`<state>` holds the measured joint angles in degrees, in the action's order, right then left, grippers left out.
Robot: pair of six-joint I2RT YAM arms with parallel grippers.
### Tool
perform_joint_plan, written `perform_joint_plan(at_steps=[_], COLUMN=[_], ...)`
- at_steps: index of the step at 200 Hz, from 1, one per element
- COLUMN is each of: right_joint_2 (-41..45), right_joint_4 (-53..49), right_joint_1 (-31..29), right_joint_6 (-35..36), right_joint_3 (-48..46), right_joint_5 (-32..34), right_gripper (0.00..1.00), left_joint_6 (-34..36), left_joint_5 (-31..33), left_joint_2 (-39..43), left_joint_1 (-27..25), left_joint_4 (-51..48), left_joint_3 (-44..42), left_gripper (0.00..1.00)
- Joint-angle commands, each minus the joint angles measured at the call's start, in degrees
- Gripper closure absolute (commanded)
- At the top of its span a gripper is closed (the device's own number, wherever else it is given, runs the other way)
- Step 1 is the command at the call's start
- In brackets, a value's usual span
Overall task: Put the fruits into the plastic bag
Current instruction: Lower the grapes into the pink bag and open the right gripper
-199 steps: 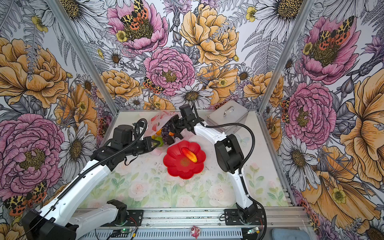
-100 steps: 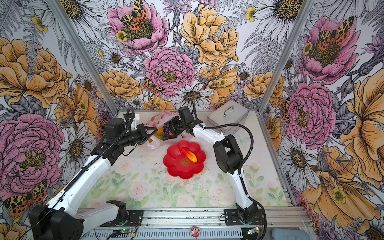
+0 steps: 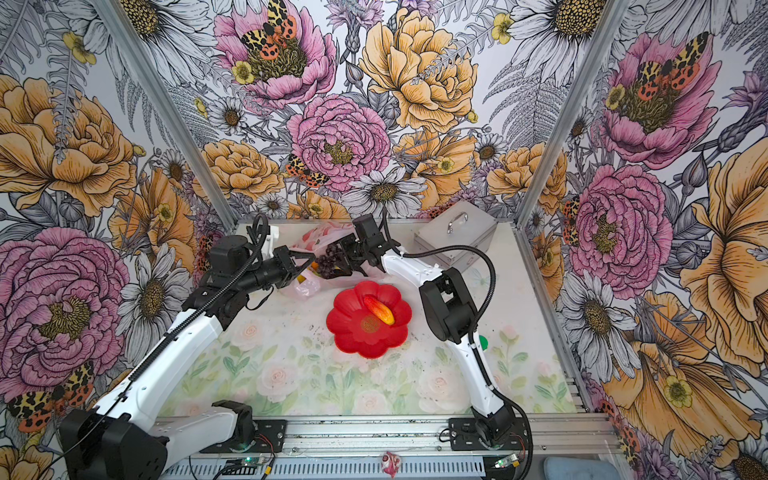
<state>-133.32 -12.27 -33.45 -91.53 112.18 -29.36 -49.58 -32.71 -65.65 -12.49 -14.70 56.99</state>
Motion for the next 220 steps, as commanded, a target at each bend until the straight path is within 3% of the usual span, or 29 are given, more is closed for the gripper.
perform_joint_plan(at_steps=[1, 105, 220], right_joint_2=[-0.89, 1.98, 9.08], right_joint_4=[1.76, 1.73, 1.15], right_joint_1=[-0.47, -0.47, -0.47], right_joint_6=[1.19, 5.95, 9.74], right_joint_3=[3.31, 3.91, -4.08], right_joint_5=[-1.13, -3.72, -12.62], right_gripper=[0.15, 0.01, 0.01], left_joint_6=[0.54, 0.72, 1.93], left_joint_5=[-1.21, -1.44, 1.17], left_joint_2=[-1.14, -2.39, -1.45], left_joint_1=[0.53, 0.46, 0.23], left_joint_4=[1.25, 1.94, 0.93], left_joint_3=[1.94, 2.18, 1.20], left_gripper=[1.00, 1.00, 1.00])
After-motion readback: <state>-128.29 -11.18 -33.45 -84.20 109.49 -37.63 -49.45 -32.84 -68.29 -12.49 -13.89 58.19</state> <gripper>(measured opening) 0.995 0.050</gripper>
